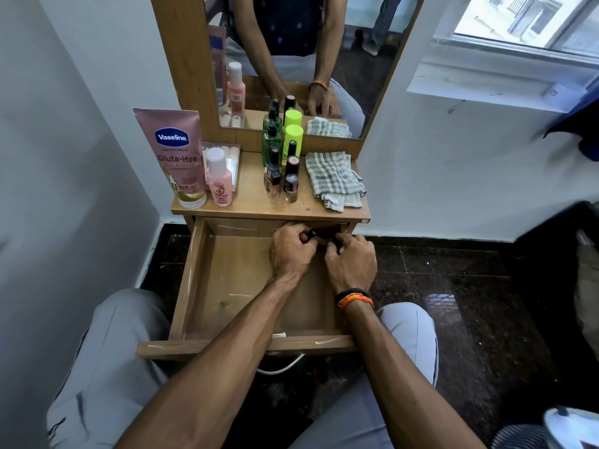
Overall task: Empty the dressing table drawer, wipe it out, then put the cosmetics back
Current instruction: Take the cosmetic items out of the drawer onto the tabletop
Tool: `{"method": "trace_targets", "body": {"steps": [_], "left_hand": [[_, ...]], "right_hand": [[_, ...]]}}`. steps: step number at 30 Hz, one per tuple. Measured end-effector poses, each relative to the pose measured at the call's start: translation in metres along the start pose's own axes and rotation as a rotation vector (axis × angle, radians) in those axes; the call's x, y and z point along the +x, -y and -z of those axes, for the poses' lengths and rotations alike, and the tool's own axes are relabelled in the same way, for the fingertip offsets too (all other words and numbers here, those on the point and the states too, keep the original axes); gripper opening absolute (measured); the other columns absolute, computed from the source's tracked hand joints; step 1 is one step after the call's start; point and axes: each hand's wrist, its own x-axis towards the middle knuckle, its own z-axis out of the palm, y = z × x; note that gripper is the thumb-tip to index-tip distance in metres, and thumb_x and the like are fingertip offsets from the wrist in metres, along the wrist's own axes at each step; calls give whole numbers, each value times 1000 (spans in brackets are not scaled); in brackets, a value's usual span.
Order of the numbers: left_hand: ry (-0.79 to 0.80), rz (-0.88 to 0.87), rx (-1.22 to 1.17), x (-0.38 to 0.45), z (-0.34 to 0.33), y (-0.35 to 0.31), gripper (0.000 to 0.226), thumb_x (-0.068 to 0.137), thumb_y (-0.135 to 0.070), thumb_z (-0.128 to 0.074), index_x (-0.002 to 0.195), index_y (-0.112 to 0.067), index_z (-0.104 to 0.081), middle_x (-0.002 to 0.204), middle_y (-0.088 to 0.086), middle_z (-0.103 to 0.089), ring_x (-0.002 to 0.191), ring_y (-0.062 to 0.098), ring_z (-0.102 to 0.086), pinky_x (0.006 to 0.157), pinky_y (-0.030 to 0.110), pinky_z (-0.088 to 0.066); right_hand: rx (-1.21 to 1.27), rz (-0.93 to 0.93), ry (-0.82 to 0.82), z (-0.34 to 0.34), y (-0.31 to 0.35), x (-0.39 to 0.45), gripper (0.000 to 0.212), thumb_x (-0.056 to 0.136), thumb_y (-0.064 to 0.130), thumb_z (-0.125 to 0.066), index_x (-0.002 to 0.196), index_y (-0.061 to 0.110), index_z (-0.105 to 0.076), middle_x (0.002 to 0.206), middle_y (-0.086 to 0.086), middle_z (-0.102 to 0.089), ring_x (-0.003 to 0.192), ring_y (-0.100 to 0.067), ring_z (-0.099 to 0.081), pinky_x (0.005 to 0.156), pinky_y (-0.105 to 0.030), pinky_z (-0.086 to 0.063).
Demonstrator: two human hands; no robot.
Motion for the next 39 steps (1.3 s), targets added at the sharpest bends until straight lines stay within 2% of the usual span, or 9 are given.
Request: {"method": "trace_targets", "body": {"steps": [4,8,15,19,22,25,31,34,39], "left_hand": [[2,31,-17,0,12,6,9,78,-26,-75,81,-18,-76,75,-4,-69,72,18,-64,59,30,-50],[-12,76,-71,-2,25,10,7,77,-24,-78,80,-17,-76,65,-7,-67,66,18,-65,60,31,-54],[-21,146,-89,-2,47,24,8,78,-26,-80,82,-19,-76,64,-10,-68,67,12,-67,61,26,-54],[-15,171,-106,-4,57,28,7,79,-25,-81,83,-22,-77,65,-10,-69,67,10,-67,62,26,-55],[-2,185,-116,-5,61,32,9,78,-24,-82,85,-21,-77,65,-9,-69,65,8,-65,59,21,-48],[8,191,-130,-6,64,35,11,77,-23,-83,86,-22,-77,66,-8,-69,63,6,-62,57,18,-40],[24,181,-140,-8,67,39,15,75,-22,-85,86,-22,-76,69,-8,-69,64,5,-61,57,18,-41],[31,169,-119,-10,66,40,17,75,-22,-85,88,-23,-76,72,-11,-67,67,3,-58,58,18,-41],[41,156,-30,-9,64,45,35,68,-30,-89,101,-25,-77,100,-5,-72,92,14,-66,78,31,-56]], "right_hand": [[-80,-35,38,3,15,0,26,88,35,-67,109,22,-74,99,-4,-74,93,-25,-68,81,-37,-55],[-145,25,131,-1,20,-9,17,85,19,-60,92,15,-75,92,-10,-73,84,-34,-70,75,-40,-58],[-193,224,253,-12,18,-16,22,84,5,-56,101,5,-71,110,-13,-66,93,-34,-65,78,-41,-56],[-248,283,370,-18,22,-13,38,86,9,-58,123,13,-62,133,-9,-56,102,-37,-65,83,-44,-56],[-295,280,441,-20,20,-11,44,85,10,-58,129,14,-57,135,-8,-55,106,-37,-63,86,-44,-55],[-320,268,455,-20,17,-14,37,86,10,-57,123,11,-58,133,-9,-56,104,-38,-63,83,-43,-53],[-340,295,400,-18,16,-28,35,91,8,-53,125,11,-59,122,-11,-63,97,-35,-67,77,-42,-54],[-335,304,369,-18,16,-26,25,92,9,-51,114,10,-63,121,-11,-61,95,-36,-67,74,-42,-54],[-364,292,445,-20,13,-21,25,97,14,-50,119,14,-62,122,-11,-60,102,-38,-65,81,-43,-54]]}}
